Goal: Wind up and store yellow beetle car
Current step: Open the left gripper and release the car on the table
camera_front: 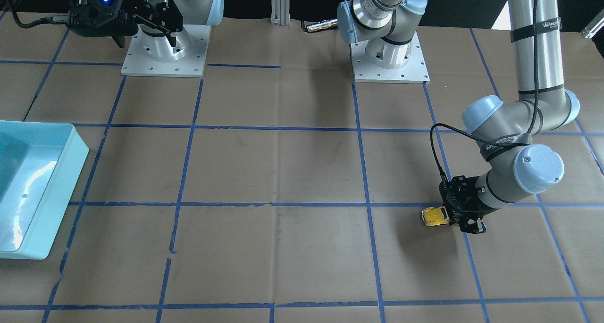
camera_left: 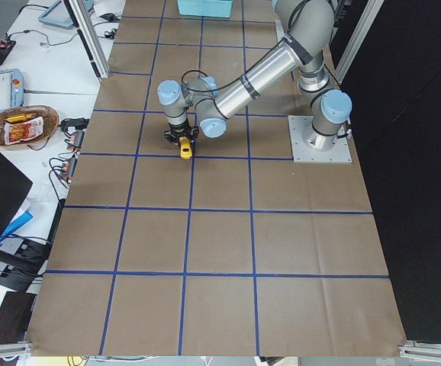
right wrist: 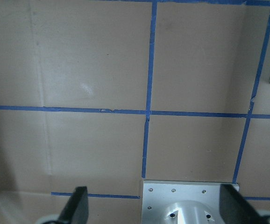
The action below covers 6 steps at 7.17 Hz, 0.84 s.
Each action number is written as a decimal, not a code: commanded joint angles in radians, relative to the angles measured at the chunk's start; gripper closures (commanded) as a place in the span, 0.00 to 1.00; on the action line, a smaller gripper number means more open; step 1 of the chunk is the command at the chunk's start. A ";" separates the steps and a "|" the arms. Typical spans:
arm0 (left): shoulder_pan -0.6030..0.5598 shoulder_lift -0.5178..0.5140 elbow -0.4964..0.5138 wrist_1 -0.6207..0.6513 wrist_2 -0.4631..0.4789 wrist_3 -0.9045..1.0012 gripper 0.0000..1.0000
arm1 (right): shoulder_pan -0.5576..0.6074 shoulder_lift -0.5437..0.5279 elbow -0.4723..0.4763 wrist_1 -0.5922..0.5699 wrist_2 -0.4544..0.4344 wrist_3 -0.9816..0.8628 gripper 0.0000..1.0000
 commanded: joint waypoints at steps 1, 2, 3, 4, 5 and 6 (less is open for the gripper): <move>0.020 -0.005 0.006 0.002 0.017 0.018 1.00 | 0.000 0.000 0.000 0.000 0.000 0.000 0.01; 0.032 -0.007 0.006 0.002 0.017 0.027 1.00 | 0.000 0.000 0.002 0.000 0.000 0.000 0.01; 0.034 -0.007 0.007 0.002 0.020 0.029 1.00 | 0.000 0.000 0.002 0.000 0.000 0.000 0.01; 0.035 -0.007 0.009 0.002 0.025 0.029 1.00 | 0.000 0.000 0.000 0.000 0.000 0.000 0.01; 0.040 -0.007 0.009 0.004 0.026 0.033 1.00 | 0.000 0.000 0.002 0.000 0.000 0.000 0.01; 0.063 -0.012 0.012 0.004 0.025 0.035 1.00 | 0.000 -0.001 0.000 0.000 0.000 0.000 0.01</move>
